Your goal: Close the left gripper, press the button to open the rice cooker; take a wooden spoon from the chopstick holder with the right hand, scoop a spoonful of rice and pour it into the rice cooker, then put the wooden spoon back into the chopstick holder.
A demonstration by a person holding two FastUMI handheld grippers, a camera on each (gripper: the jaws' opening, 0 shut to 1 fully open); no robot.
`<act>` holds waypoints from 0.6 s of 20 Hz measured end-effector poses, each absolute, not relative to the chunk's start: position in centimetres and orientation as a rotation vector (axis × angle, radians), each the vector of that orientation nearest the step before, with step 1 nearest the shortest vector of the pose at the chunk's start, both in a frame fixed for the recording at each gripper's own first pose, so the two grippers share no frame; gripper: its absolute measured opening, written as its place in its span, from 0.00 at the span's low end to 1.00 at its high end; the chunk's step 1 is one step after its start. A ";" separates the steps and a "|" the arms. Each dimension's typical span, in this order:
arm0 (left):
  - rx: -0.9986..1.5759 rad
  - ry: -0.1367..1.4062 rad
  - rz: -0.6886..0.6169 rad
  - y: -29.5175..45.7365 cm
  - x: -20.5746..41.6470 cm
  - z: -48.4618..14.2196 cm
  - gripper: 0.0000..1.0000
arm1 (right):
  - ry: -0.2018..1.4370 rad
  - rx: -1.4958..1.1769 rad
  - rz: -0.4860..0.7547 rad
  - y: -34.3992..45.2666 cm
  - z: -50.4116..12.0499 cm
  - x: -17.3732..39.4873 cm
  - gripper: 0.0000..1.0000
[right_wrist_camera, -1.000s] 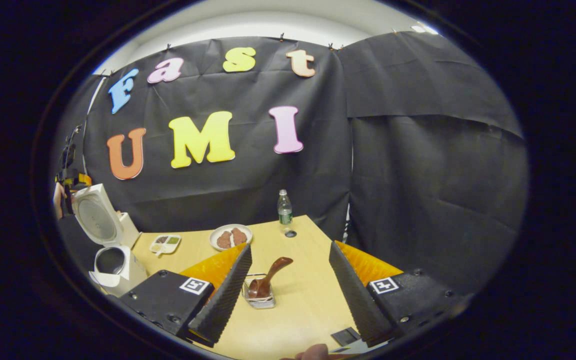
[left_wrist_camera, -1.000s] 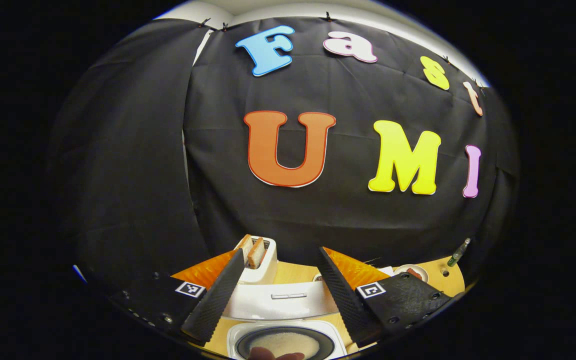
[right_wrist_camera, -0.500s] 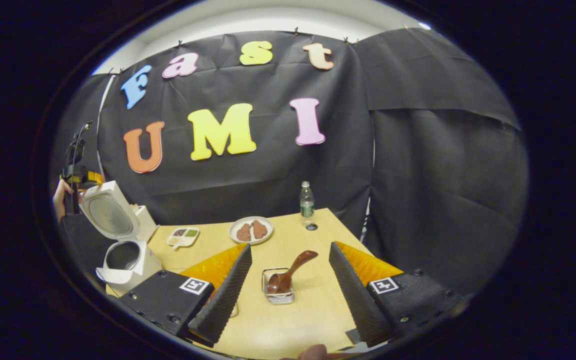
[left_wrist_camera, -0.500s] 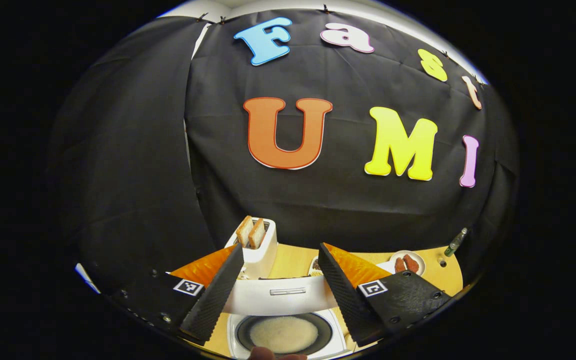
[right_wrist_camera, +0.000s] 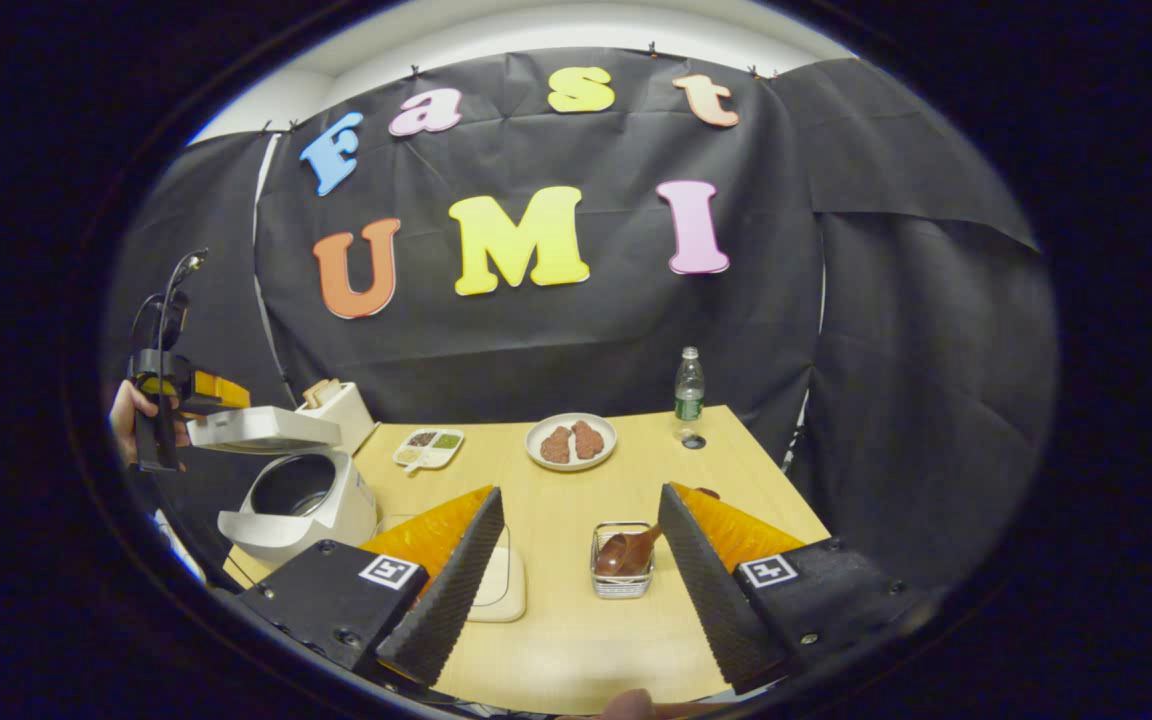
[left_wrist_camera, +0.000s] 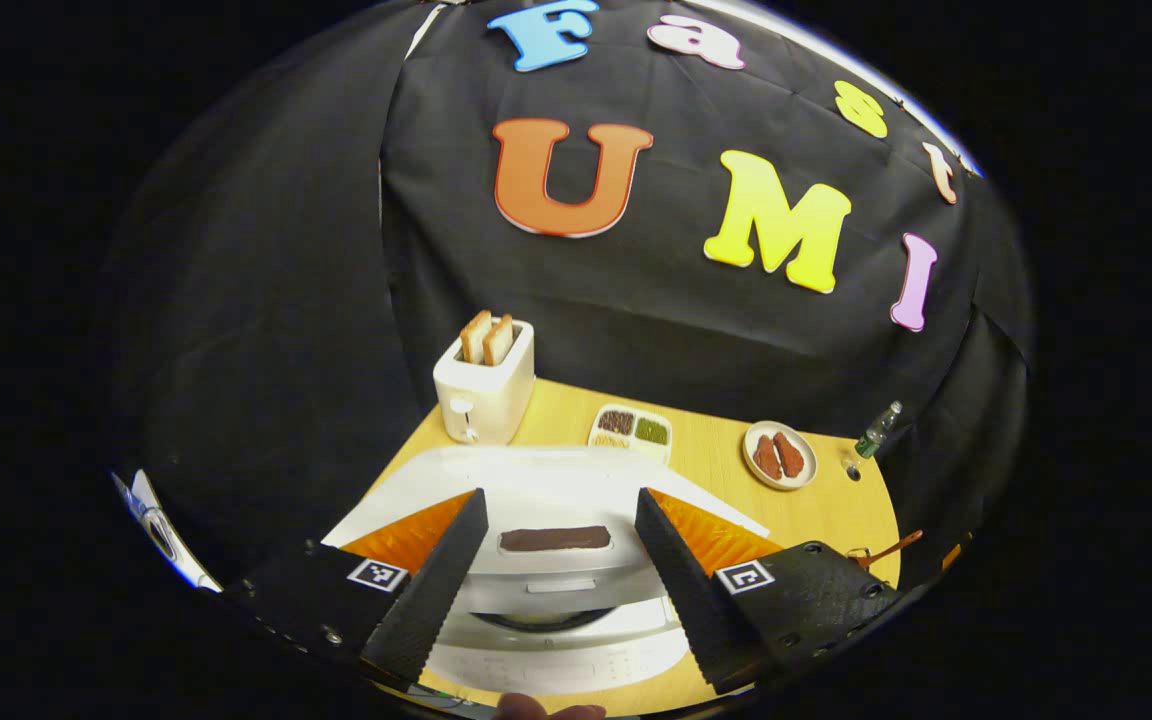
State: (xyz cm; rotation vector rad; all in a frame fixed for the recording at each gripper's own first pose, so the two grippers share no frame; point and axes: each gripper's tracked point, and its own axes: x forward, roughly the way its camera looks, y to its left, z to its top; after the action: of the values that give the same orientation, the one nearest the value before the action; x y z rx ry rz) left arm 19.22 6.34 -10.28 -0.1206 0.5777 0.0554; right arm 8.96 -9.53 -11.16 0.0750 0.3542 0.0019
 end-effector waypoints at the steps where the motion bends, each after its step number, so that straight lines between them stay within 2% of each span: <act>1: -0.123 0.611 0.055 6.3 18.3 -11.5 0.97 | 0.365 0.072 0.015 -9.2 -11.5 9.0 1.00; 12: -0.186 0.784 0.072 5.8 16.5 -18.1 0.96 | 0.405 0.102 0.065 -8.2 -13.1 10.0 1.00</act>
State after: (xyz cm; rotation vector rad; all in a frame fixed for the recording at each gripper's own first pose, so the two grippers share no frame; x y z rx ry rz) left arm 16.48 5.75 -18.07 -0.1864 0.7845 0.0724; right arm 9.96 -8.20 -13.11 0.1024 0.4051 0.0647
